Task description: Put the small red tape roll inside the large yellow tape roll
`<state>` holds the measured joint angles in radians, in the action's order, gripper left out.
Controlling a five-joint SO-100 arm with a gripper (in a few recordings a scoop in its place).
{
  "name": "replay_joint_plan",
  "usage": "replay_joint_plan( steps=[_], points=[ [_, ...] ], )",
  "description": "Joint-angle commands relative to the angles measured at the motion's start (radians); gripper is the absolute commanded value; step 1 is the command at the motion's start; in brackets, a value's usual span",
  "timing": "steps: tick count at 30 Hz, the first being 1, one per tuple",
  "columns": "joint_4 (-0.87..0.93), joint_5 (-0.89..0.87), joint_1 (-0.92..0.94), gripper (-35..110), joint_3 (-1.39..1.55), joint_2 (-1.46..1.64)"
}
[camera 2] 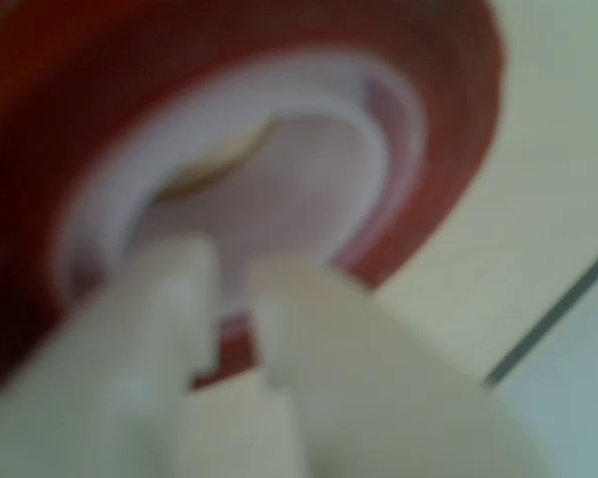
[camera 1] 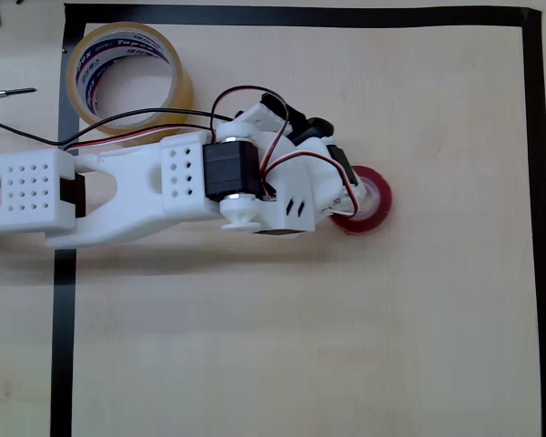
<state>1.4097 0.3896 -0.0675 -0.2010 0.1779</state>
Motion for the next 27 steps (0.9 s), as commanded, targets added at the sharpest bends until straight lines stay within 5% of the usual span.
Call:
replay_joint_plan(
  steps=[1, 7, 27],
  points=[
    [0.043, 0.015, -0.002, 3, -0.038, 0.129],
    [0.035, 0.015, -0.02, 21, -0.04, 0.144],
    [0.253, 0.009, -0.012, 21, -0.04, 0.31]
  ],
)
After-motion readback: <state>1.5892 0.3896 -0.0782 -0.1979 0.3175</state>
